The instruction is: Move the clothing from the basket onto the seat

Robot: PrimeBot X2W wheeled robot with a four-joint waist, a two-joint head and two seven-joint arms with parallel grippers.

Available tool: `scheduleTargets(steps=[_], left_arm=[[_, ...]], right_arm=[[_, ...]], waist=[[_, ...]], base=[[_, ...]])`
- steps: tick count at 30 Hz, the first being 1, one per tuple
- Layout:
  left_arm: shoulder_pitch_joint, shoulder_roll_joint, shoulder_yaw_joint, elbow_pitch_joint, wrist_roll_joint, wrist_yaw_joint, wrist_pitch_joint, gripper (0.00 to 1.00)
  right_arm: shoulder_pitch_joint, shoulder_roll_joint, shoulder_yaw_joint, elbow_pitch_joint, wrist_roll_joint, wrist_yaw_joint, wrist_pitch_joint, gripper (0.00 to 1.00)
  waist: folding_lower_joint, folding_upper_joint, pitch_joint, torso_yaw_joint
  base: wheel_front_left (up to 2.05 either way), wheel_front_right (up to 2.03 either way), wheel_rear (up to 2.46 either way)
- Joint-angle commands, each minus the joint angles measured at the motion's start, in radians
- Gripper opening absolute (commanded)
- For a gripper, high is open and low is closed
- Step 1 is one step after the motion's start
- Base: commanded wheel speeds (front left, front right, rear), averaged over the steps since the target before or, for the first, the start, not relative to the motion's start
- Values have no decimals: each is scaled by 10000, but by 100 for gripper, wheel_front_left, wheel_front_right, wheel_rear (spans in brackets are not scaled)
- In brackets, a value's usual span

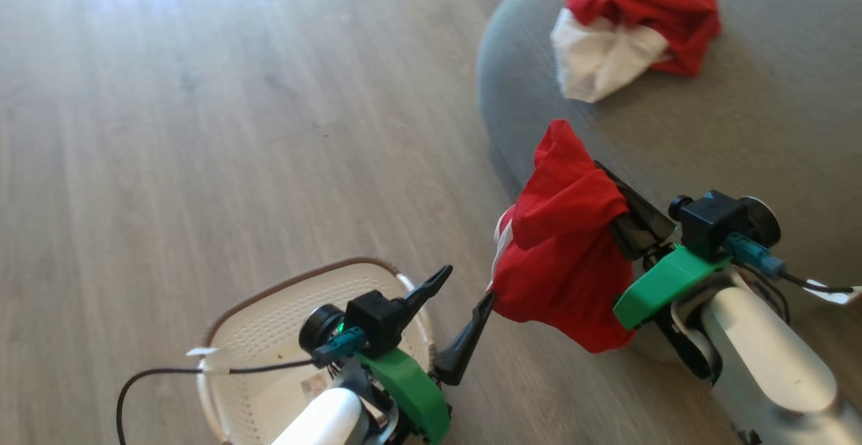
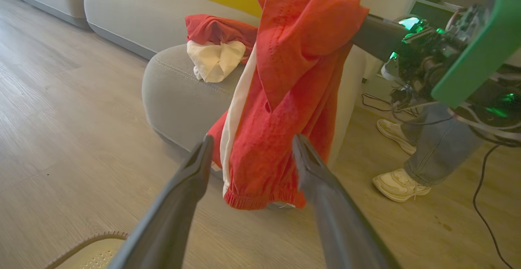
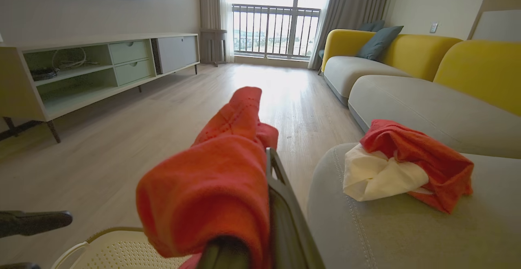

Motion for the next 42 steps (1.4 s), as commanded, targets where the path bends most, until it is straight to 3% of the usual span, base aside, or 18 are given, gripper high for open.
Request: scheduleTargets(steps=[1, 11, 17, 23, 28, 31, 35, 40, 42], left_arm=[[-476, -54, 231, -350, -59, 67, -130, 100], [-728, -53, 89, -326, 164, 111, -135, 100], [-1273, 280, 177, -355, 516, 106, -120, 100], [-2394, 1039, 437, -936, 968, 110, 247, 100], [-3054, 1728, 758, -1407, 1178, 111, 513, 100], [-3243, 2014, 876, -1673, 1195, 99, 660, 100], [-3134, 2237, 945, -1909, 1059, 75, 705, 100], [-2646, 2426, 1145, -2151, 760, 197, 589, 100], [-2471, 2556, 1251, -2299, 690, 278, 564, 100]], right_arm=[[-84, -89, -30, -406, -17, -4, -69, 0], [91, 332, -580, -791, -187, -4, -69, 0], [-283, 877, -1090, -1073, -309, -4, -69, 0], [-1685, 1544, -1978, -1616, -846, -4, -69, 0], [-4177, 1801, -3495, -1926, -1019, -4, -69, 0], [-6067, 1553, -4619, -1128, -888, -4, -3, 0], [-8876, 603, -6699, 198, -1119, -4, 829, 0], [-11209, -1062, -9338, 1239, -2808, -4, 1941, 0], [-11616, -1454, -10204, 1545, -3565, -4, 2373, 0]], waist=[[0, 0, 190, -425], [0, 0, 1041, -640], [0, 0, 2574, -496], [0, 0, 4893, -217], [0, 0, 6190, -209], [0, 0, 6756, -155], [0, 0, 7357, 160], [0, 0, 8006, 577], [0, 0, 8292, 648]], base=[[0, 0, 0], [0, 0, 0], [0, 0, 0], [0, 0, 0], [0, 0, 0], [0, 0, 0], [0, 0, 0], [0, 0, 0], [0, 0, 0]])
